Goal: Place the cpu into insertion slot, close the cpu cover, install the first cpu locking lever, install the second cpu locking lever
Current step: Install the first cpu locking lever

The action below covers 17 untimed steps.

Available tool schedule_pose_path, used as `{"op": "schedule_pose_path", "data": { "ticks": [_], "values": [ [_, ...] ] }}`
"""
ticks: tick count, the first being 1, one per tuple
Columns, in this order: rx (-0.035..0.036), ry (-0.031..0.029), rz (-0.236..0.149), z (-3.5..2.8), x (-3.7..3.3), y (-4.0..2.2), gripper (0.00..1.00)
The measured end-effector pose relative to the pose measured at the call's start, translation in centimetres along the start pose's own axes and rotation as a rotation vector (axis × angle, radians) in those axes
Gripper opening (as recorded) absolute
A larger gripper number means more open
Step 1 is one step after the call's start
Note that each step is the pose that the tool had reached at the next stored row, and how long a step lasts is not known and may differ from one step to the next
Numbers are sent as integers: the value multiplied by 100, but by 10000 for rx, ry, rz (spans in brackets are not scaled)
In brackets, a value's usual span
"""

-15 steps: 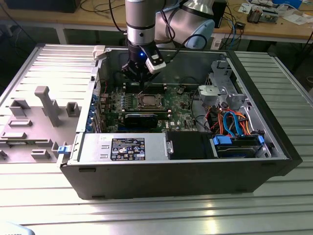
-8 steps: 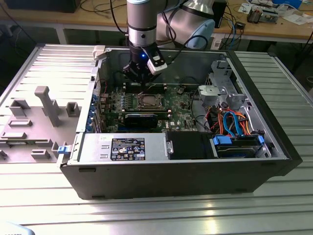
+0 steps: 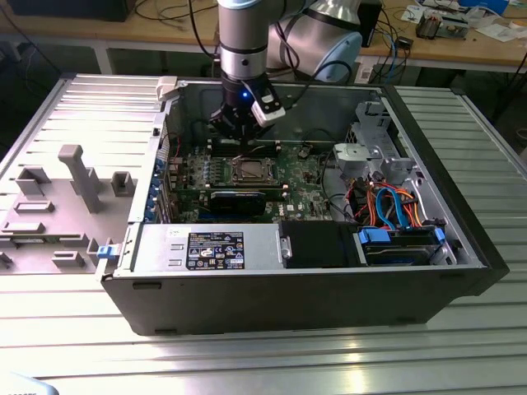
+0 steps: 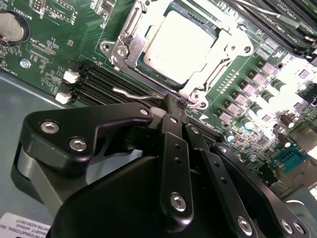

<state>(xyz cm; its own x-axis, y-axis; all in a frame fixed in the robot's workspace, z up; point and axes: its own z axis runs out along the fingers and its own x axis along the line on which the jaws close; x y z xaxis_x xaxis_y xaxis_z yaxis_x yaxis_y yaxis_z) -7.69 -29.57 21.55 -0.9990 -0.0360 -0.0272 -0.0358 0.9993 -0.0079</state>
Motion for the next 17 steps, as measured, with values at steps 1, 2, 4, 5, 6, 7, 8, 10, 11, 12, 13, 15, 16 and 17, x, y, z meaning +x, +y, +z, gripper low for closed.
{"op": "schedule_pose_path", "data": {
  "ticks": [1, 2, 4, 5, 6, 7, 8, 10, 11, 12, 13, 15, 16, 17],
  "values": [
    [1, 2, 0, 3, -5, 0, 11],
    [1, 3, 0, 8, -11, 1, 11],
    [2, 5, 0, 18, -20, 1, 11],
    [2, 7, 0, 25, -24, 1, 11],
    [2, 7, 1, 28, -25, 1, 11],
    [2, 6, 1, 32, -26, 1, 11],
    [2, 6, 0, 38, -26, 1, 11],
    [1, 6, 0, 44, -27, 1, 11],
    [2, 6, 0, 51, -26, 1, 11],
    [1, 6, 0, 54, -26, 1, 11],
    [2, 6, 0, 57, -26, 1, 11],
    [1, 6, 0, 65, -26, 1, 11],
    [2, 6, 0, 71, -26, 1, 11],
    [2, 7, 0, 74, -26, 1, 11]
  ]
}}
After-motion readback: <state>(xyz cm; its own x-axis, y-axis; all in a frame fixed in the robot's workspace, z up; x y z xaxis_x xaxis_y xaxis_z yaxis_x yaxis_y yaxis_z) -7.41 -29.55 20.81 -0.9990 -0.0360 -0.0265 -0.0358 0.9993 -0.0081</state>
